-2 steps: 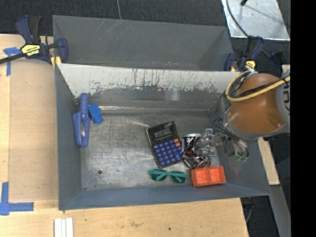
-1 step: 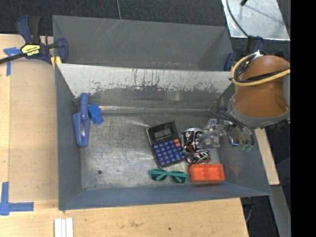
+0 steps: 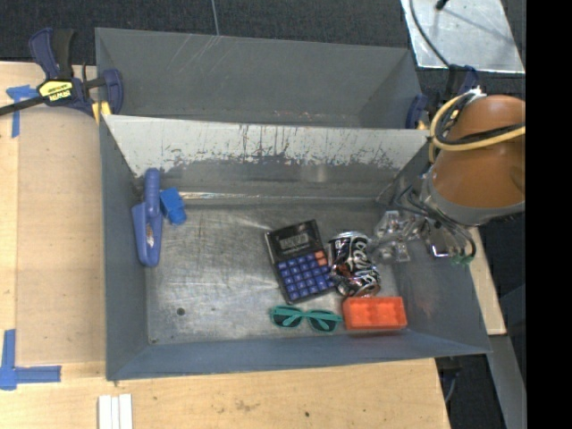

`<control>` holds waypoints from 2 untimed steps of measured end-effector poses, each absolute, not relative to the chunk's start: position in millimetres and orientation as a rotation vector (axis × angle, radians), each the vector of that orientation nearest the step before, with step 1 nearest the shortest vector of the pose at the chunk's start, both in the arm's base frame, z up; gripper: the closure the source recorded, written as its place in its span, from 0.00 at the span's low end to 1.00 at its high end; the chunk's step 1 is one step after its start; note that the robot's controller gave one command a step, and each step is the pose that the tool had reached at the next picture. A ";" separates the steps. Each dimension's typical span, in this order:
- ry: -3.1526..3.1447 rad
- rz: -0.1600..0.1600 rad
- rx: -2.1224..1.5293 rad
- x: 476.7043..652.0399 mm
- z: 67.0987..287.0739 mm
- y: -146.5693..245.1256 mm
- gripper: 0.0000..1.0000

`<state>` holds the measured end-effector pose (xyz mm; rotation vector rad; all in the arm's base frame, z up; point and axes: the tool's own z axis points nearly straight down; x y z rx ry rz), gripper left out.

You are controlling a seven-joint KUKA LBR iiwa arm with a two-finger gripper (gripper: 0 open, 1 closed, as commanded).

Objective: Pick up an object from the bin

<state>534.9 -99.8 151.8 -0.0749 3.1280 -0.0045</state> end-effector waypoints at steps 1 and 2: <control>3.104 0.005 -0.539 518.1 173.9 -94.4 1.00; 3.051 -0.005 -0.712 517.5 212.1 -98.8 1.00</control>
Offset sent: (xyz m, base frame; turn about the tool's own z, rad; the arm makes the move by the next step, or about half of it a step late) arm -0.0301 -0.0093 0.0176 -0.0461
